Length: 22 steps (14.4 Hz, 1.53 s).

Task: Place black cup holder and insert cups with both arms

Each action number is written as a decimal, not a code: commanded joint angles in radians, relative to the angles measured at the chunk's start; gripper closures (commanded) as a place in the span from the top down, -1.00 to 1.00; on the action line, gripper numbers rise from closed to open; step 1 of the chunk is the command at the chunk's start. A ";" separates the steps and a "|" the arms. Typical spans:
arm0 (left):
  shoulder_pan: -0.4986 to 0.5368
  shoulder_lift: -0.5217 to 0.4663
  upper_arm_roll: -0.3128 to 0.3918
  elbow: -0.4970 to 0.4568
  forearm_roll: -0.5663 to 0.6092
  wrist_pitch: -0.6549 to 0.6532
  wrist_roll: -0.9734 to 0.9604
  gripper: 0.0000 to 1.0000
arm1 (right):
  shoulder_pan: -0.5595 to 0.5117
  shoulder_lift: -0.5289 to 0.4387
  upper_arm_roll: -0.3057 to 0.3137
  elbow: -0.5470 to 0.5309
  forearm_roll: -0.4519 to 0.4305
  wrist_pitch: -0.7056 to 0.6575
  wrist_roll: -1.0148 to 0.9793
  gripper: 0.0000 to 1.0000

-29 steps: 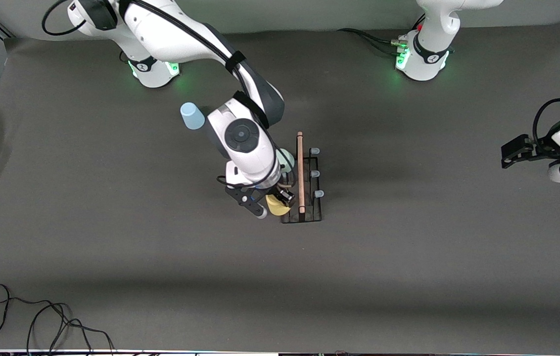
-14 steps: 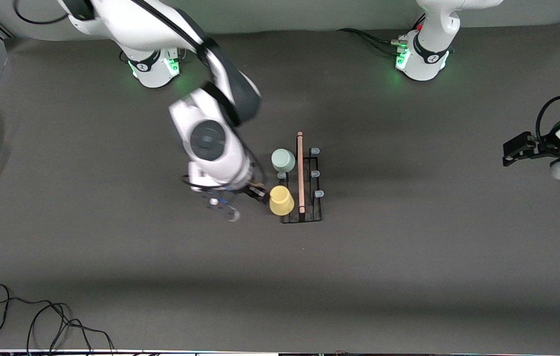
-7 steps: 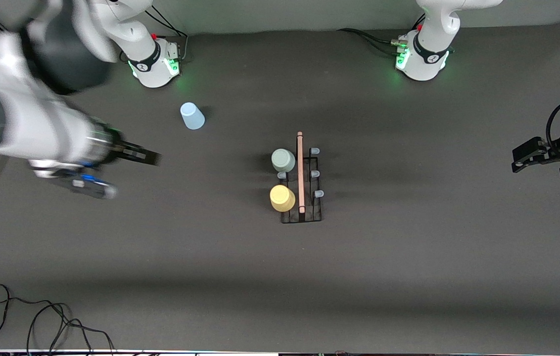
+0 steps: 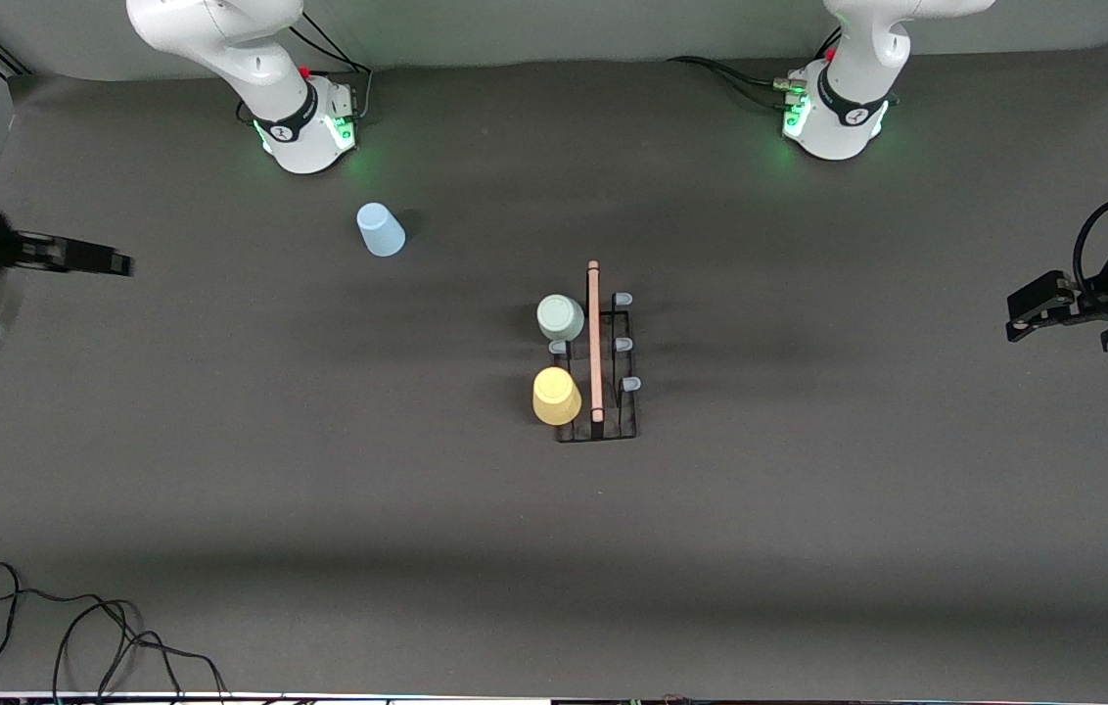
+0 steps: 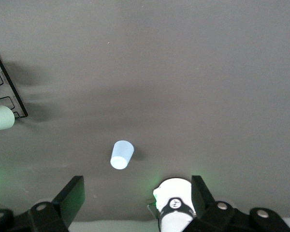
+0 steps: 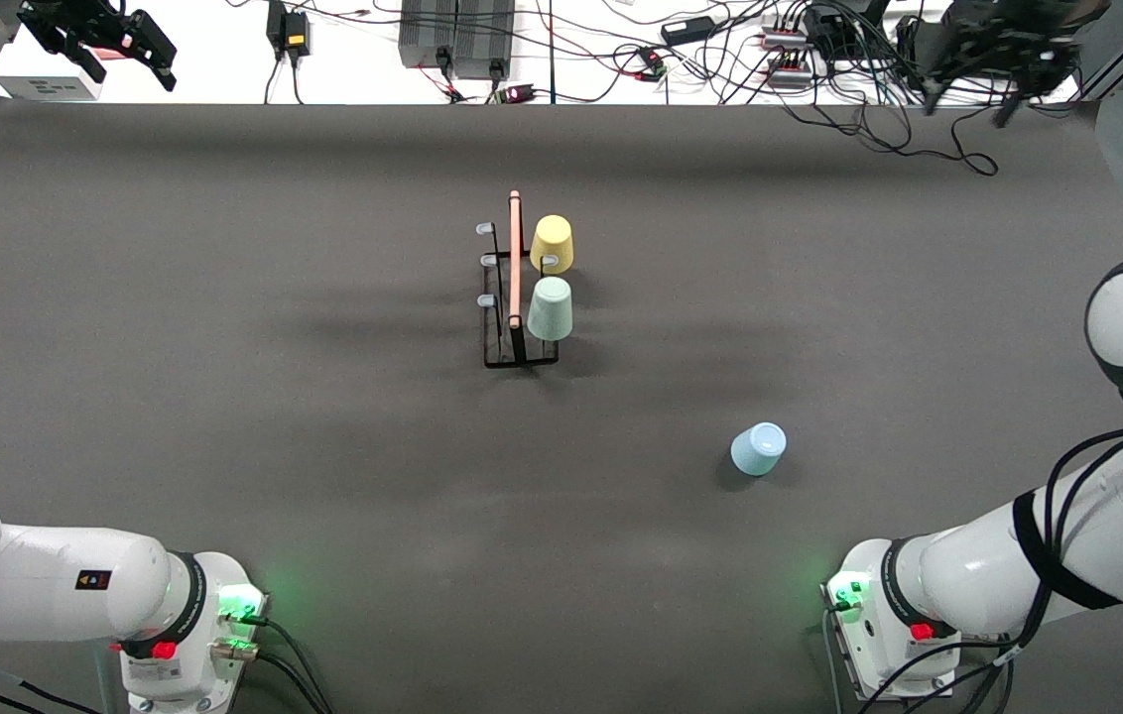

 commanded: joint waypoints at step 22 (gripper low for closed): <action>-0.025 -0.006 0.005 -0.003 -0.015 -0.050 -0.048 1.00 | -0.036 -0.158 0.088 -0.295 -0.129 0.422 -0.041 0.99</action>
